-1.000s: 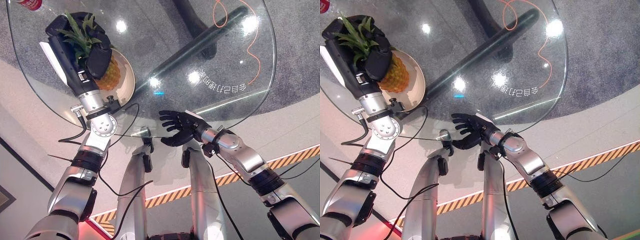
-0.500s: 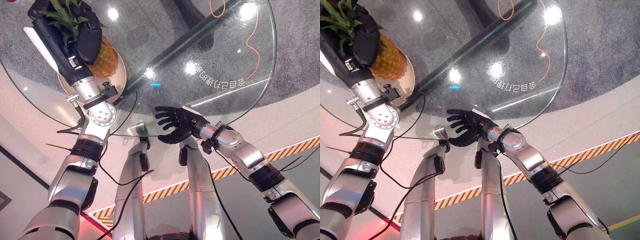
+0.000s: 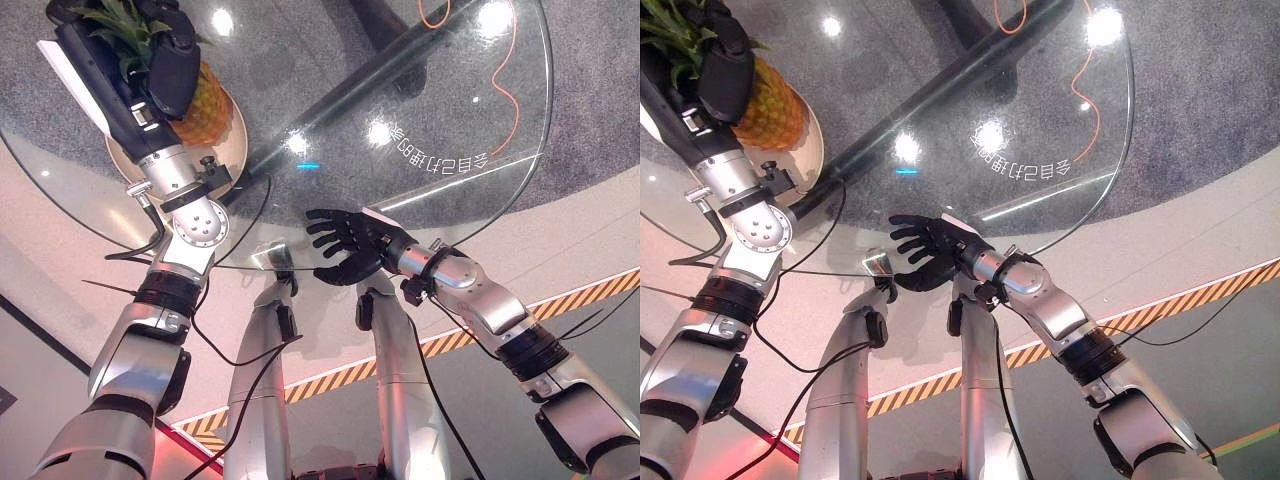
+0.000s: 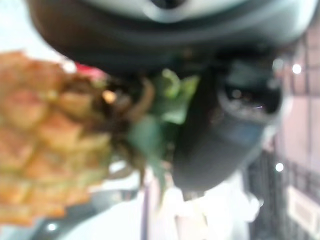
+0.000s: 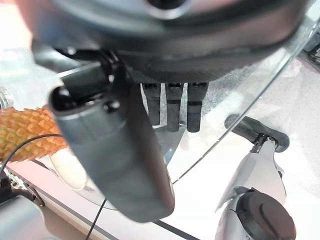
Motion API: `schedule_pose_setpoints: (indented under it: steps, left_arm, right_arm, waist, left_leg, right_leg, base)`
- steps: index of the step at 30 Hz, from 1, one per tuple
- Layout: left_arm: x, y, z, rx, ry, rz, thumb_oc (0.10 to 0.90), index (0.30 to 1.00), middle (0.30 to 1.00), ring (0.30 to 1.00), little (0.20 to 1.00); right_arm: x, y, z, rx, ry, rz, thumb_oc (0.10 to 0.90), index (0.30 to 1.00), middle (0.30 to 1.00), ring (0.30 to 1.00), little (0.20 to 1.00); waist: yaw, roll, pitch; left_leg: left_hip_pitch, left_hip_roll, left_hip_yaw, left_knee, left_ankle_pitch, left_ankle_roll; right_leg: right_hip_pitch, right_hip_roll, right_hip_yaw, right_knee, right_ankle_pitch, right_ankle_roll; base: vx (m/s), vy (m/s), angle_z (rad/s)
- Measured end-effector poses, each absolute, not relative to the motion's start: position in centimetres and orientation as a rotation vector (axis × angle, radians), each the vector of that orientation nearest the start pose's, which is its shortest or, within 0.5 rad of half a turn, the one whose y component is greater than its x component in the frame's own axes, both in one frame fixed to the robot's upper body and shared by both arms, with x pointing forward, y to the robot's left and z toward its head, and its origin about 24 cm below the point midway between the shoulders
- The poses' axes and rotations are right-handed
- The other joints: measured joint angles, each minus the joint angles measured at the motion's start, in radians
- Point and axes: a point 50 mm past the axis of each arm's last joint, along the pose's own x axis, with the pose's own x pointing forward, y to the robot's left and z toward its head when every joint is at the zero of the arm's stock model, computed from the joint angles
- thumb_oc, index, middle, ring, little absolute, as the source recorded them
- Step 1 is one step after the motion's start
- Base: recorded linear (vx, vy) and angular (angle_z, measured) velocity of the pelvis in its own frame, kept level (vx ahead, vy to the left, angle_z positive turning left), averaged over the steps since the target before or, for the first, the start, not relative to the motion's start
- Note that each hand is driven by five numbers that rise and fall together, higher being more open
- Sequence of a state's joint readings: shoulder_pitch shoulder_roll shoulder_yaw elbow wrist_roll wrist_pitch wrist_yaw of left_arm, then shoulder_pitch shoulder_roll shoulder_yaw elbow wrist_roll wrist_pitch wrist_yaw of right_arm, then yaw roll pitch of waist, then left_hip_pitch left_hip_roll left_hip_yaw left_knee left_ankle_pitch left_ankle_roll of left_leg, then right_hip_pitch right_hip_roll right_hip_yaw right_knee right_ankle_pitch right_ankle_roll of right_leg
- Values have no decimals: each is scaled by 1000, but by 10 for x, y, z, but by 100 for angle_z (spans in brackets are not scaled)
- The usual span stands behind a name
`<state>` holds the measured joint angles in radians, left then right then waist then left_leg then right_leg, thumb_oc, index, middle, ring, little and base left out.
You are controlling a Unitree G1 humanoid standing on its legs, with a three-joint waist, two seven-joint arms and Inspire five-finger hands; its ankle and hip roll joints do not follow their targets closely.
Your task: Pick up the fruit to the plate
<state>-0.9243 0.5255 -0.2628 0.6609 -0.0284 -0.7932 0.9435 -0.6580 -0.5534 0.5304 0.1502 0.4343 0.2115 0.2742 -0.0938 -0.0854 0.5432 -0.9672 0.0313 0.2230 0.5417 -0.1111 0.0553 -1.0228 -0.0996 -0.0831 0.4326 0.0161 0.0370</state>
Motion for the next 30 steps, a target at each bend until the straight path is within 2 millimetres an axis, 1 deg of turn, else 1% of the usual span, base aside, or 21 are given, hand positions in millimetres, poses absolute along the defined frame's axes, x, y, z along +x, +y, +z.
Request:
schedule_pose_setpoints:
  steps: [1, 2, 3, 7, 12, 15, 20, 27, 30]
  left_arm:
    - [341, 200, 258, 55, -1154, 549, 383, 542, 542, 542, 483]
    - [341, 200, 257, 59, -1149, 548, 690, 806, 806, 806, 790]
    - [341, 201, 255, 64, -1142, 546, 800, 900, 900, 900, 900]
    - [341, 201, 250, 78, -1126, 535, 800, 900, 900, 900, 900]
    - [340, 206, 235, 99, -1081, 539, 800, 900, 900, 900, 900]
    - [341, 205, 234, 110, -1077, 523, 800, 900, 900, 900, 900]
    - [343, 205, 231, 130, -1041, 465, 800, 900, 900, 900, 900]
    - [345, 212, 217, 149, -924, 341, 800, 900, 900, 900, 900]
    - [343, 215, 209, 132, -881, 307, 800, 900, 900, 900, 900]
  right_arm:
    - [332, -106, 134, -365, -4, 737, 800, 900, 900, 900, 900]
    - [331, -106, 133, -365, -1, 738, 800, 900, 900, 900, 900]
    - [331, -105, 132, -364, 4, 741, 800, 900, 900, 900, 900]
    - [331, -105, 130, -364, 13, 744, 800, 900, 900, 900, 900]
    - [327, -106, 121, -361, 40, 749, 800, 900, 900, 900, 900]
    - [327, -106, 120, -359, 42, 748, 800, 900, 900, 900, 900]
    - [326, -105, 117, -366, 47, 747, 800, 900, 900, 900, 900]
    - [324, -107, 111, -338, 64, 734, 800, 900, 900, 900, 900]
    - [321, -111, 105, -324, 83, 723, 800, 900, 900, 900, 900]
  waist:
    - [0, 0, 0]
    - [1, 0, 0]
    - [1, 0, 0]
    - [1, 0, 0]
    - [9, 0, 0]
    - [11, 0, 0]
    - [11, 1, 0]
    - [13, 1, 1]
    - [20, 1, 1]
  left_leg:
    - [1, 0, 0, 0, 1, 0]
    - [4, 0, -1, 0, 2, 0]
    - [7, 0, -2, 0, 2, -1]
    - [13, -1, -18, 1, 9, -2]
    - [46, -3, -23, -3, 13, -3]
    - [47, -3, -26, -5, 14, -4]
    - [57, -4, -30, -1, 19, -4]
    - [89, -3, -32, -9, 20, -6]
    - [107, -3, -31, -18, 21, -7]
  right_leg:
    - [1, 0, 0, 1, 0, 0]
    - [4, -1, -1, 1, 0, 0]
    - [7, -1, -2, 2, 0, 0]
    - [22, -4, -17, 2, 0, 0]
    - [56, -6, -21, 3, 0, -1]
    - [60, -7, -23, 4, 1, -3]
    - [72, -8, -27, 4, 2, -4]
    - [103, -8, -30, 3, 2, -5]
    - [119, -8, -30, 1, 2, -5]
  base:
    - [0, 0, 0]
    - [0, 0, 0]
    - [0, 0, 0]
    - [-14, -24, 7]
    - [-14, -29, 3]
    - [-25, -54, 3]
    - [-23, -43, 2]
    - [-20, -25, 1]
    - [-16, -36, -1]
